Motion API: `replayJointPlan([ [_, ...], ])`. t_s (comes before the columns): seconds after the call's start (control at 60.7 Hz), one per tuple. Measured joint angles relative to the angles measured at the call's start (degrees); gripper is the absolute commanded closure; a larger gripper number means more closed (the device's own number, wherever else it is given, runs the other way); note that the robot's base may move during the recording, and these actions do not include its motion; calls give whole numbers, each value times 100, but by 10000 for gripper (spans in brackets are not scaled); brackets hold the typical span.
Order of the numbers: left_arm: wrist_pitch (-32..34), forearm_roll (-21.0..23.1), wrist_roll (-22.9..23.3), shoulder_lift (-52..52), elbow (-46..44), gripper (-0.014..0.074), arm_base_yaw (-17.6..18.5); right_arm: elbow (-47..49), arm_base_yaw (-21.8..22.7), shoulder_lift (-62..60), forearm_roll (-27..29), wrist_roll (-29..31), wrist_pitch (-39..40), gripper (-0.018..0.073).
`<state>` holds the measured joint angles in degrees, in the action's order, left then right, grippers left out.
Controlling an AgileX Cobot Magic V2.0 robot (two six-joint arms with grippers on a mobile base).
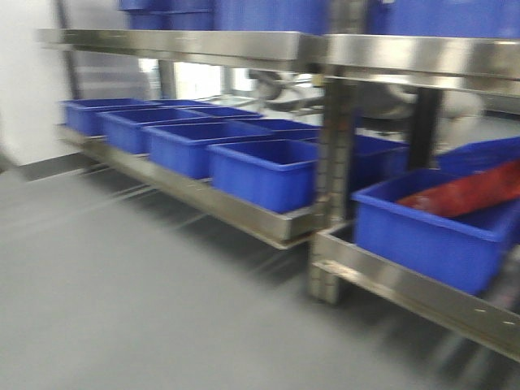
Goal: Place cylindrical capacitor in blue bin on shelf
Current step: 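Carry both held capacitors while driving to the shelf of blue bins, then move the left gripper with the orange capacitor over a blue bin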
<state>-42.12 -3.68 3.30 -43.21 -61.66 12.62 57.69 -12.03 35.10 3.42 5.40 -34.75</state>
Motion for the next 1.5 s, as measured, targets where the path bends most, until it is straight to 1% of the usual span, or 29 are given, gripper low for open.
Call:
replayJointPlan([
  [1.499, 0, 0, 0, 0, 0, 708, 0, 0, 0, 0, 0, 0, 0, 702],
])
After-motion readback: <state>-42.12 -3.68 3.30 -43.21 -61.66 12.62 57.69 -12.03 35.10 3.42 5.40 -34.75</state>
